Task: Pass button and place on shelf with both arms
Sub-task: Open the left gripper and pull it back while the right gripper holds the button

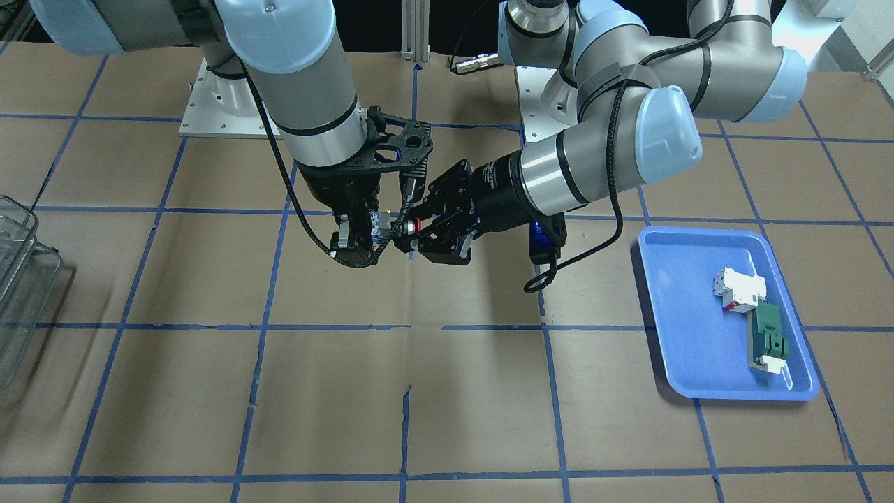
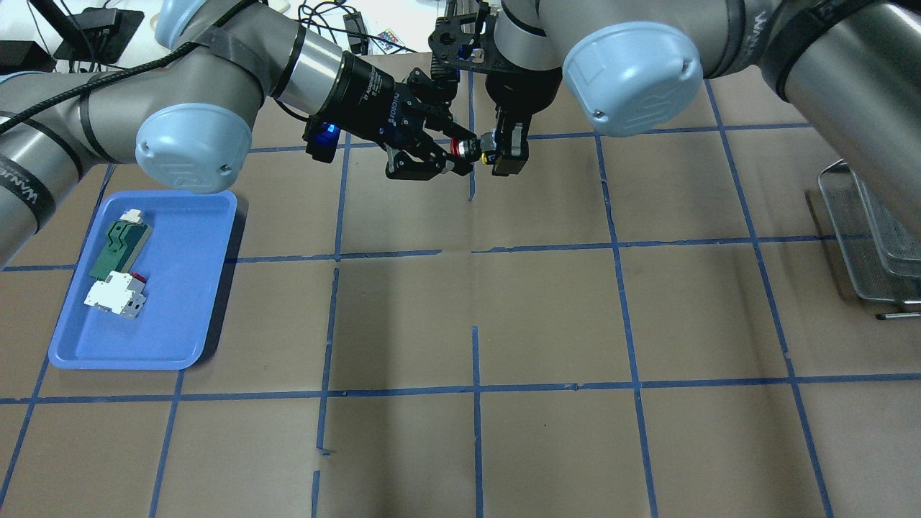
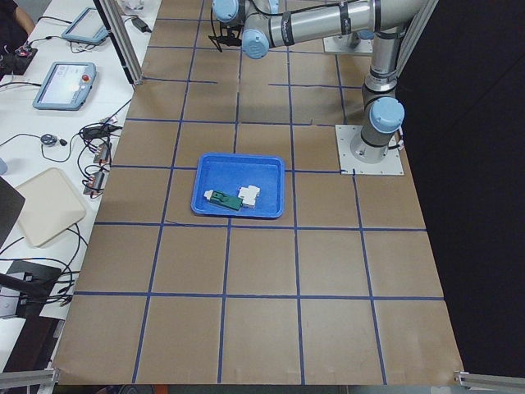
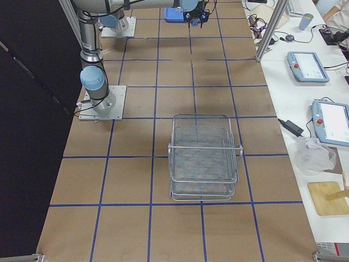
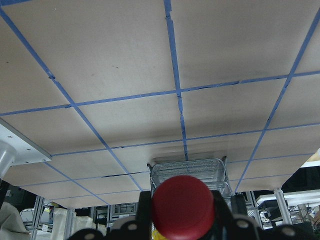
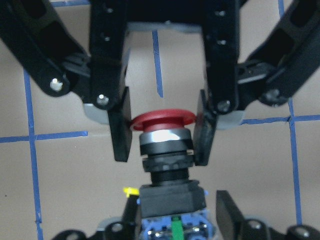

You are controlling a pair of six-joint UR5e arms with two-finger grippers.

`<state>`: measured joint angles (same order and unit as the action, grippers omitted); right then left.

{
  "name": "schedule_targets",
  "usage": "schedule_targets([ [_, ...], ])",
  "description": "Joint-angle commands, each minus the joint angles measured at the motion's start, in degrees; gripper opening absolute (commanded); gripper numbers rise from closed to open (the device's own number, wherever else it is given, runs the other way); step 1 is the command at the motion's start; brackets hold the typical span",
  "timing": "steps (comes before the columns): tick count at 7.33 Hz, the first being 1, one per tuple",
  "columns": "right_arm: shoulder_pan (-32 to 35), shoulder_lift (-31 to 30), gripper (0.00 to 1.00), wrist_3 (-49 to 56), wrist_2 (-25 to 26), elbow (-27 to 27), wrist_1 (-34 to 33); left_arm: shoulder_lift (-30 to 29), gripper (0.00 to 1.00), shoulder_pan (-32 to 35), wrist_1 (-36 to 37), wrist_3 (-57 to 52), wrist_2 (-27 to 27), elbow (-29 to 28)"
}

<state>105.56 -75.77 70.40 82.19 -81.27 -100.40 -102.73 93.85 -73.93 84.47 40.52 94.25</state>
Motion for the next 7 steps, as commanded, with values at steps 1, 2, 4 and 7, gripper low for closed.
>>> schedule_targets([
  [1,0.0,-0.17,0.01,0.26,-0.01,0.41,-0.06,0.25,0.0,0.02,0.01,0.0,-0.09,-0.03],
  [2,0.09,-0.17,0.0,0.26,-0.01,0.41,-0.06,0.6,0.48,0.02,-0.08,1.3,0.87,-0.29],
  [4,0.09,-0.17,0.0,0.35,-0.01,0.41,-0.06,1.21,0.97,-0.07,1.15,4.73,1.75,-0.47],
  [7,-0.96,0.01,0.0,4.01,0.68,0.41,0.03,2.09,1.0,-1.37,3.52,5.19,6.72,-0.73],
])
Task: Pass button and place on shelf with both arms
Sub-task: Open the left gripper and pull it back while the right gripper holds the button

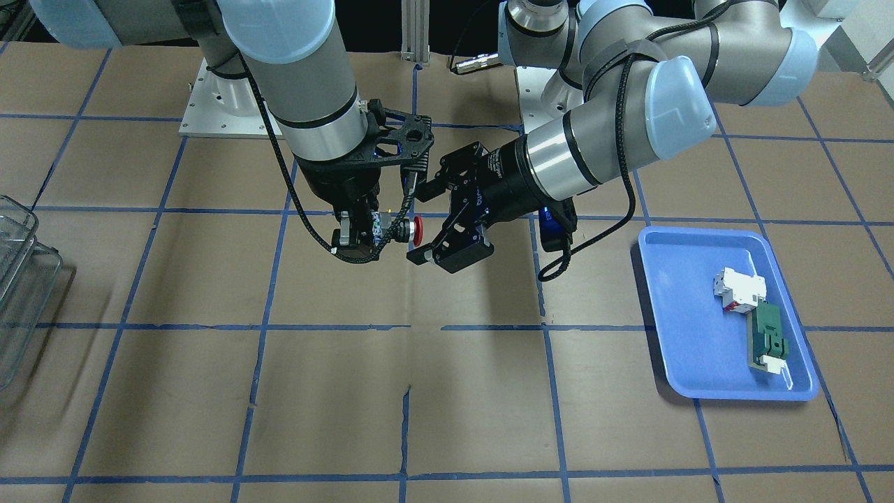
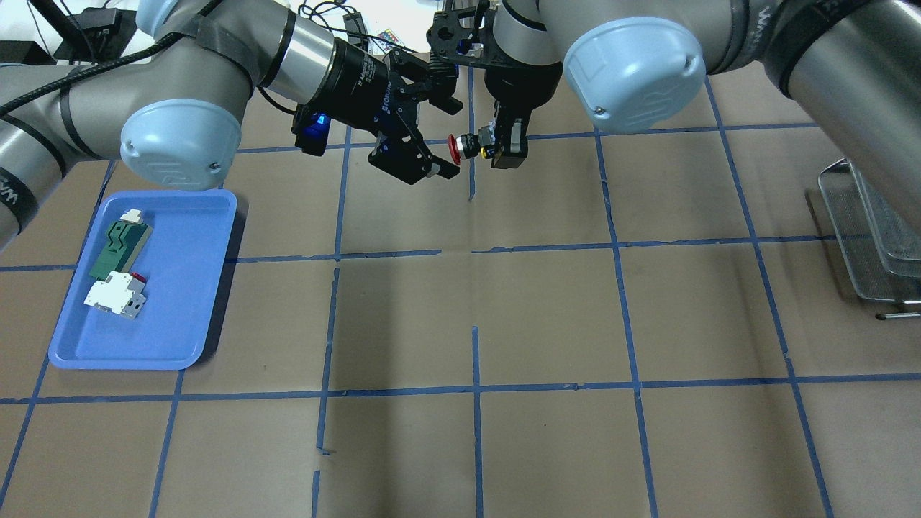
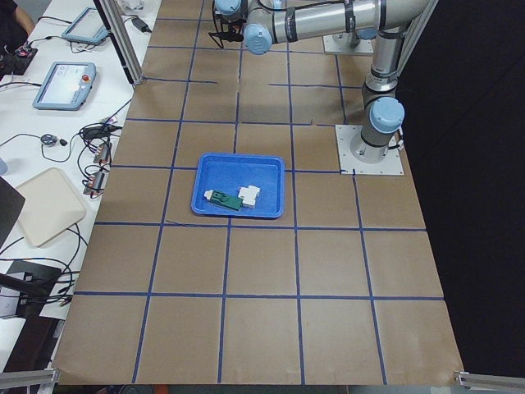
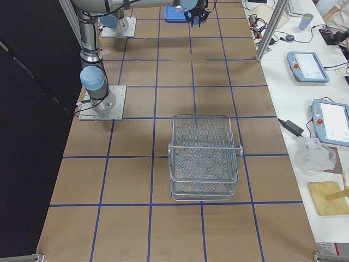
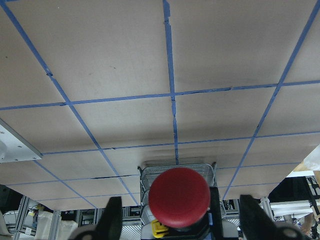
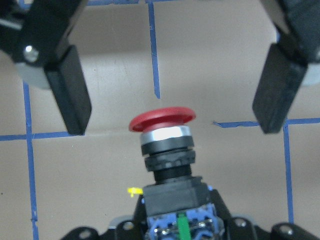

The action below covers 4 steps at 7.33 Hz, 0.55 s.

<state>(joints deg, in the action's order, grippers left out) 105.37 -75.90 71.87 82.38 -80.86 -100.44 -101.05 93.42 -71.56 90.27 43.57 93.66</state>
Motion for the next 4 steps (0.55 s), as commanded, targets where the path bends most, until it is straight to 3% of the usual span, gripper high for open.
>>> schedule_targets([
  [1,-2.52,-0.12,0.0,2.92,1.11,-0.08,-0.19,0.32,1.0,-3.04,1.16,-5.14,8.15,-0.23],
  [4,-22.86,-1.61,0.0,11.22,7.33,-0.78,2.26,0.67,1.0,-9.9,-2.08,-35.83,28.07,-0.23],
])
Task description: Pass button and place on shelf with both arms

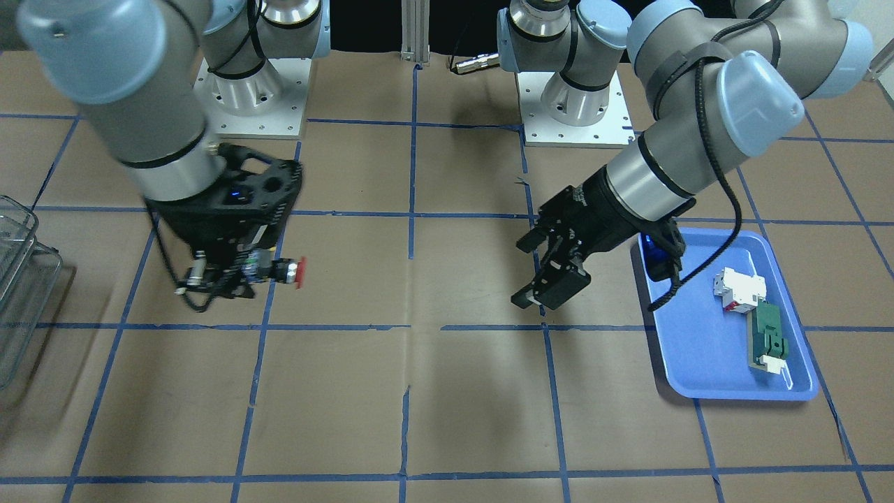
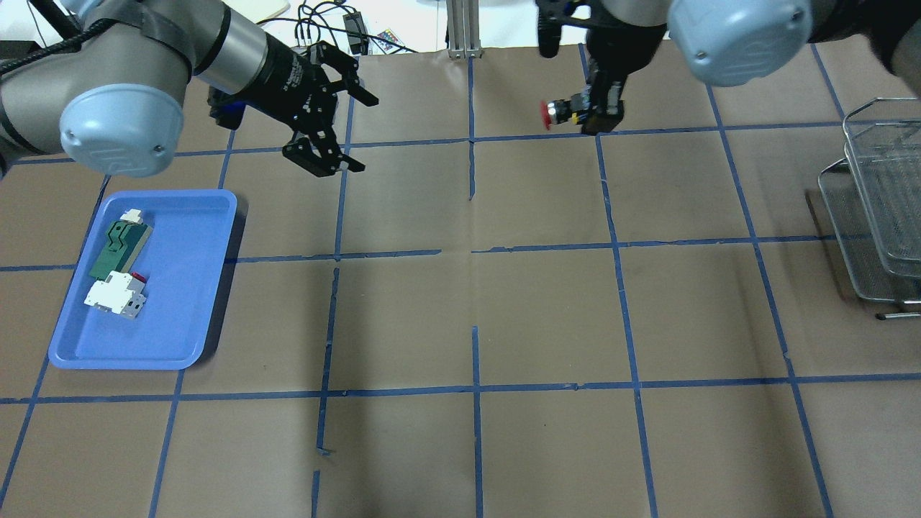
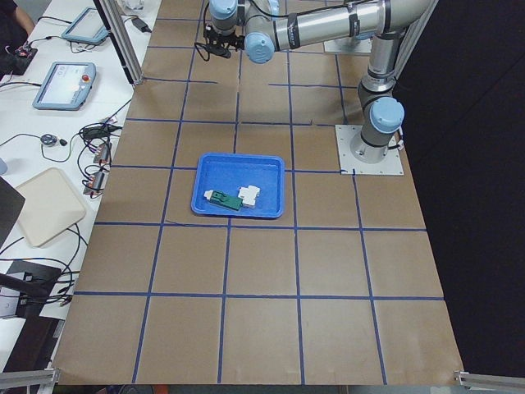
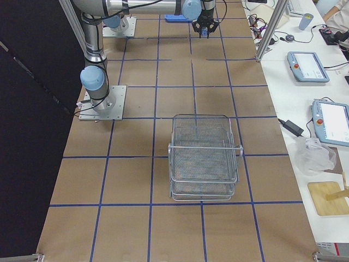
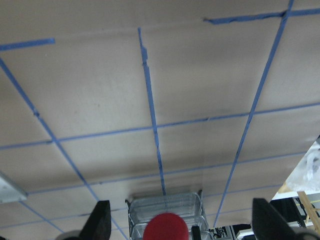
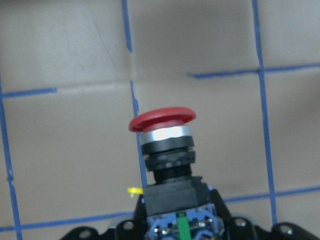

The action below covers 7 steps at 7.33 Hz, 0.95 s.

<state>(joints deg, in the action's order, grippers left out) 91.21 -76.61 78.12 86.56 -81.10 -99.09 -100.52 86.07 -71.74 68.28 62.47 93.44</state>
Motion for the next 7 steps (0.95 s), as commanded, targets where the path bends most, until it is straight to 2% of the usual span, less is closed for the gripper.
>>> schedule_targets([
  [1,-15.47,-1.17,0.0,9.37,6.05,-0.03,2.3,0.67,1.0,-3.18,-4.35,-26.06,19.86,-0.09],
  [2,-22.41,-1.17,0.0,13.94,8.43,-0.02,2.4,2.33,1.0,-2.84,-4.99,-36.88,28.84,-0.1],
  [4,-38.74,-0.3,0.0,25.27,8.37,-0.55,2.57,7.24,1.0,-2.75,-10.14,-46.63,30.16,-0.79],
  [5,-43.0,1.62,0.0,32.11,8.37,-0.55,1.54,9.53,1.0,-2.75,-15.31,-46.84,29.99,-1.49],
  [6,-44.26,4.51,0.0,32.88,7.5,-0.55,0.66,11.38,1.0,-2.23,-19.37,-46.92,29.73,-1.76],
  [7,-44.36,6.11,0.0,32.71,5.66,-0.55,-0.92,12.44,1.0,-2.22,-19.84,-47.8,29.81,-1.24],
])
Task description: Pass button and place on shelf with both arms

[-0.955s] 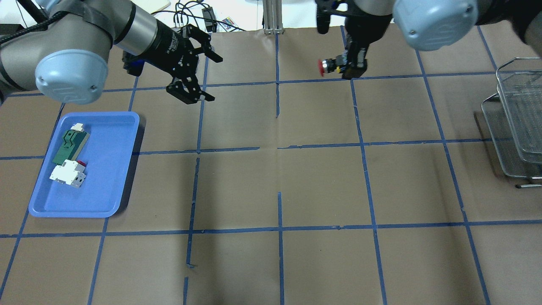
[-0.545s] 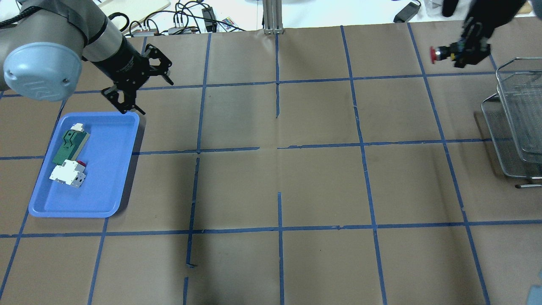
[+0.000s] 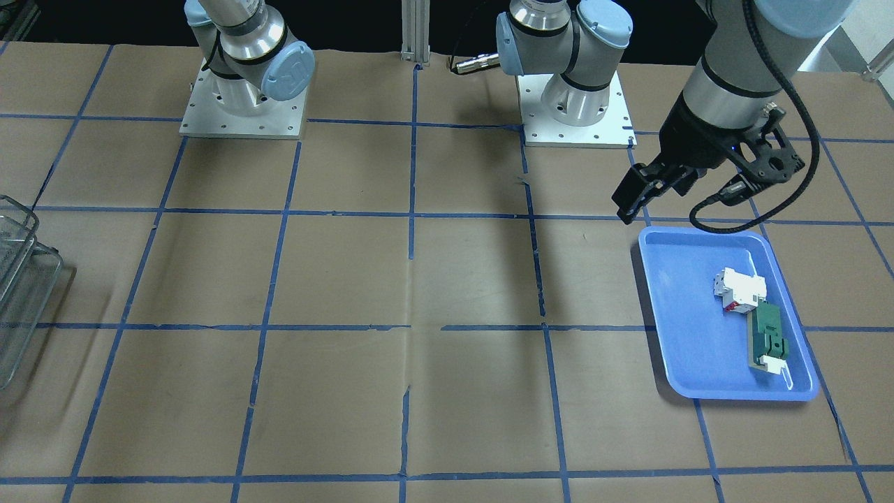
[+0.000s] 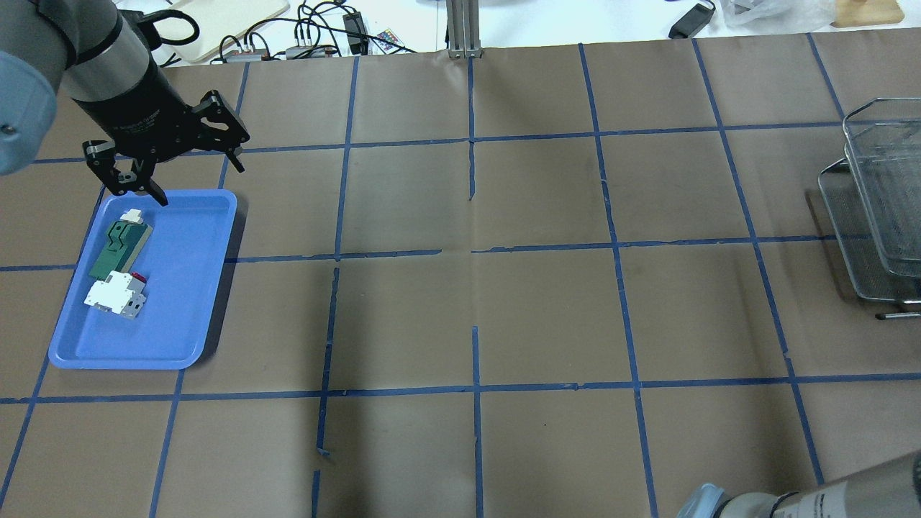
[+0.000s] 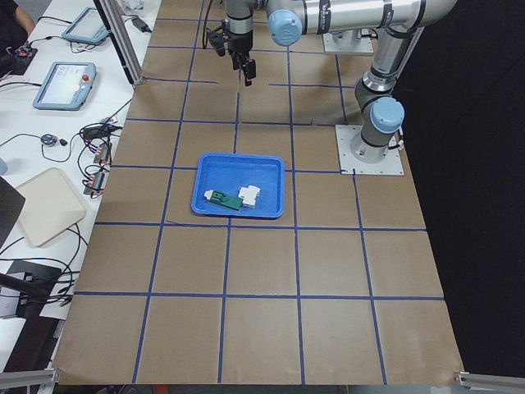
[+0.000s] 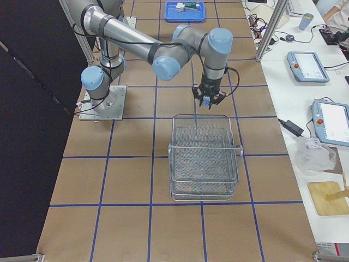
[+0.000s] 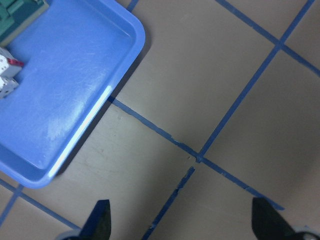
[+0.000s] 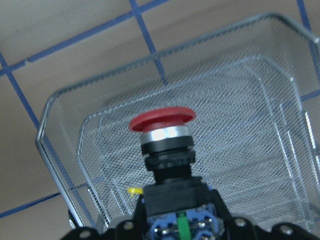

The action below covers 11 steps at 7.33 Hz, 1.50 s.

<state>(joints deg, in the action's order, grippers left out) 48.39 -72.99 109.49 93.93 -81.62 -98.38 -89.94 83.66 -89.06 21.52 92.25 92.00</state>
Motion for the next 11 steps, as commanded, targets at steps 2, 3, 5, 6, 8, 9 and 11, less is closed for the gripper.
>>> schedule_targets([
  [2,-1.55,6.35,0.0,1.25,-1.56,-0.03,-4.69,3.09,1.0,0.19,-2.44,-20.27,-1.01,1.86],
  [3,-1.46,6.2,0.49,0.99,-1.64,0.05,-5.84,3.97,1.0,0.36,-2.53,-23.77,-2.06,2.74],
  [5,-1.28,5.07,1.0,0.9,-1.47,0.14,-4.98,4.86,1.0,0.62,-2.7,-24.24,-4.79,3.27],
  [6,-0.76,1.66,1.0,0.64,-1.47,0.14,-1.84,4.94,1.0,0.8,-2.62,-24.15,-4.88,3.36],
  [8,5.62,-6.34,1.0,-9.14,-0.68,0.06,5.45,5.12,1.0,0.8,-2.35,-24.5,-4.36,4.32],
  [9,10.71,-7.42,1.0,-16.08,-0.85,0.06,10.36,5.56,1.0,0.8,-2.0,-24.59,-4.18,5.54],
  [11,21.34,-9.7,1.0,-35.31,-1.64,-0.21,12.25,6.0,1.0,0.71,-1.04,-24.59,-4.09,6.09],
])
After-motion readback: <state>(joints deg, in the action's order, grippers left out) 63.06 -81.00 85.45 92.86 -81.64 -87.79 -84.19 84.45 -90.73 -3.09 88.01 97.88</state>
